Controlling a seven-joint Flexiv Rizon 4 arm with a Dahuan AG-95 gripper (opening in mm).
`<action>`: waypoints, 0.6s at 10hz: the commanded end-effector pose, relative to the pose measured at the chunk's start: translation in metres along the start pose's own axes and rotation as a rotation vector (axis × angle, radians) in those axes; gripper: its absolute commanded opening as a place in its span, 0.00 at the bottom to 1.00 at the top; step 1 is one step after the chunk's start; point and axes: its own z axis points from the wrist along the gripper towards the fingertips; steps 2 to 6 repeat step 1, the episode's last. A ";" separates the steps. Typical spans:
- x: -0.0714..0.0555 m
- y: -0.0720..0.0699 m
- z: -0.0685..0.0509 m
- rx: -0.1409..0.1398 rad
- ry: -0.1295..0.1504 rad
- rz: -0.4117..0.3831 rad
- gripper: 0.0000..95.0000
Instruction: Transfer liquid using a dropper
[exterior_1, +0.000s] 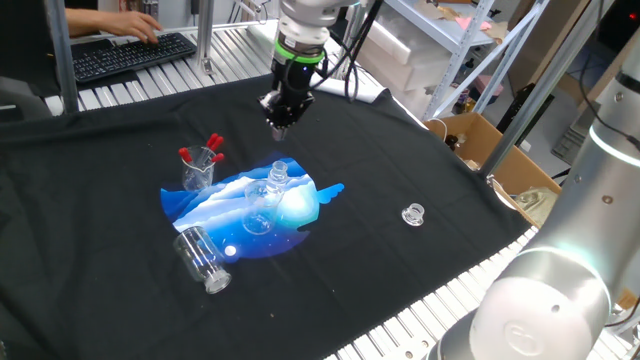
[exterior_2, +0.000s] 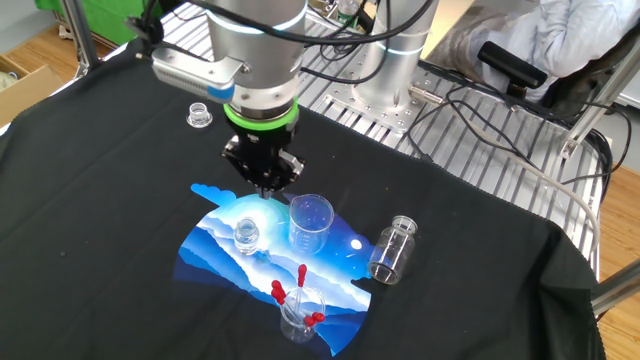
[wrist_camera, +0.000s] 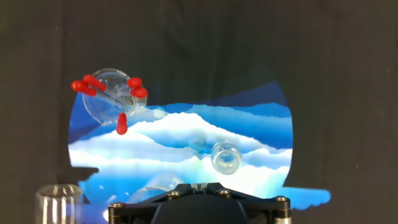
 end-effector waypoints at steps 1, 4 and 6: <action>0.001 -0.003 0.000 0.003 -0.001 -0.070 0.00; 0.001 -0.003 0.000 0.003 -0.001 -0.070 0.00; 0.001 -0.003 0.000 0.003 -0.001 -0.070 0.00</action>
